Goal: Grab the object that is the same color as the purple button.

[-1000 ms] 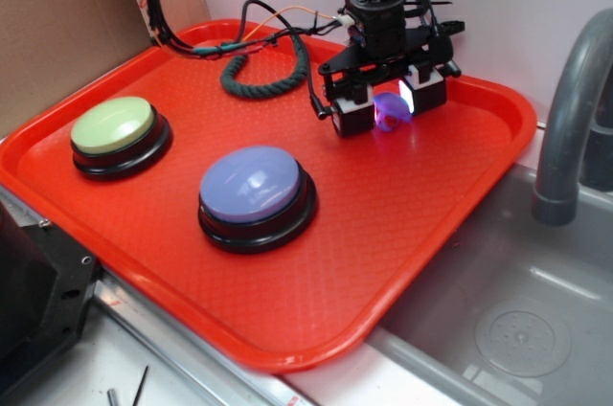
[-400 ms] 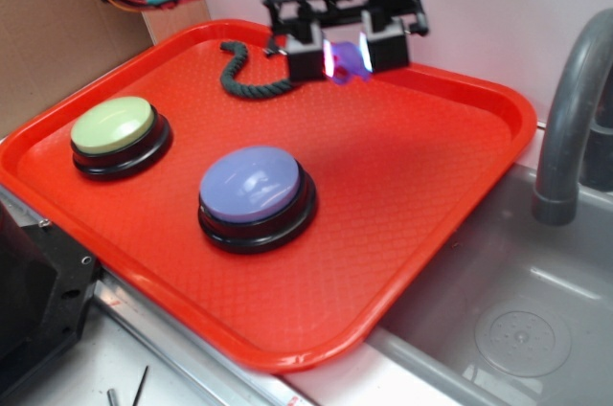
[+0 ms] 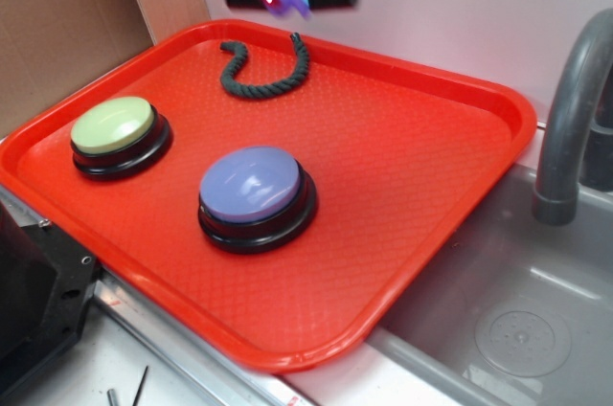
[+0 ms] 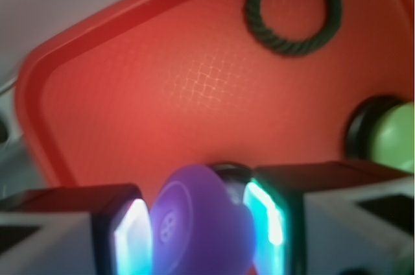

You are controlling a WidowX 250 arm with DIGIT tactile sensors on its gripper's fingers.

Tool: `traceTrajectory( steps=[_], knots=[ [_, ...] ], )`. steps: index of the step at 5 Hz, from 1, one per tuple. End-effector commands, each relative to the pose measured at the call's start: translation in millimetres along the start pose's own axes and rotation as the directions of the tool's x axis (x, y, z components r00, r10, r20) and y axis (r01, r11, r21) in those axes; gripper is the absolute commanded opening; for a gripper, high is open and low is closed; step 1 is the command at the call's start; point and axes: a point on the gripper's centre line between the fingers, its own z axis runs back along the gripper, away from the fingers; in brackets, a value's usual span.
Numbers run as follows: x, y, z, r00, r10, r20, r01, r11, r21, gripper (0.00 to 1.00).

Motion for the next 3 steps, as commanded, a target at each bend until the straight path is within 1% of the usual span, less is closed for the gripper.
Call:
traceTrajectory(
  steps=[1, 2, 3],
  knots=[
    [-22.1, 39.5, 81.3, 0.964, -0.144, 0.222, 0.18, 0.972, -0.154, 0.0],
    [-29.7, 47.3, 90.7, 0.957, -0.124, 0.263, 0.177, 0.966, -0.189, 0.0],
    [-15.6, 44.9, 80.4, 0.98, -0.059, 0.19, 0.086, 0.987, -0.137, 0.0]
  ],
)
